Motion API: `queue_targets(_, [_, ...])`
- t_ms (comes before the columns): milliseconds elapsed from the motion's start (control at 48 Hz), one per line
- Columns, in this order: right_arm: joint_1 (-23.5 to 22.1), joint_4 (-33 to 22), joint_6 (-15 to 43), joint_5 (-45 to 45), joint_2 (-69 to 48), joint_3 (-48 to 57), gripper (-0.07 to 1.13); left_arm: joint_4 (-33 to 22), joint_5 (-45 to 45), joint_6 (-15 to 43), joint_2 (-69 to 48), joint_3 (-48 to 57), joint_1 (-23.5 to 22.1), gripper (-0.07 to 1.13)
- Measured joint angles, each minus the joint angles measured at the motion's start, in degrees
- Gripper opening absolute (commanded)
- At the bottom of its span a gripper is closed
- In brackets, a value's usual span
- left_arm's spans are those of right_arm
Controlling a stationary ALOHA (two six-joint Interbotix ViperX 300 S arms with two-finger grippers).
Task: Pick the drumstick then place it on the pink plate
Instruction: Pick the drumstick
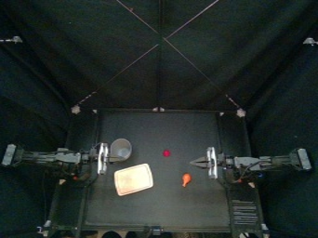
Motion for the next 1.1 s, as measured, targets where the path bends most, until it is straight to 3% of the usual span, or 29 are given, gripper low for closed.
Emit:
queue_targets(417, [1.7, 2.5, 3.7, 9.2, 9.0, -1.1, 0.07, -0.1, 0.1, 0.2, 0.4, 0.0, 0.0, 0.09])
queue_targets(729, [3.6, -0.6, 3.5, 26.4, 16.1, -6.0, 0.08, 0.0, 0.2, 0.3, 0.4, 1.1, 0.1, 0.09])
queue_targets(938, [6.1, -8.7, 3.5, 38.3, 19.9, -8.2, 0.11, 0.0, -0.6, 0.3, 0.4, 1.1, 1.4, 0.09])
queue_targets(1104, [9.5, -16.6, 3.6, 44.6, 22.1, -11.0, 0.25, 0.0, -1.2, 0.3, 0.4, 1.1, 2.6, 0.09])
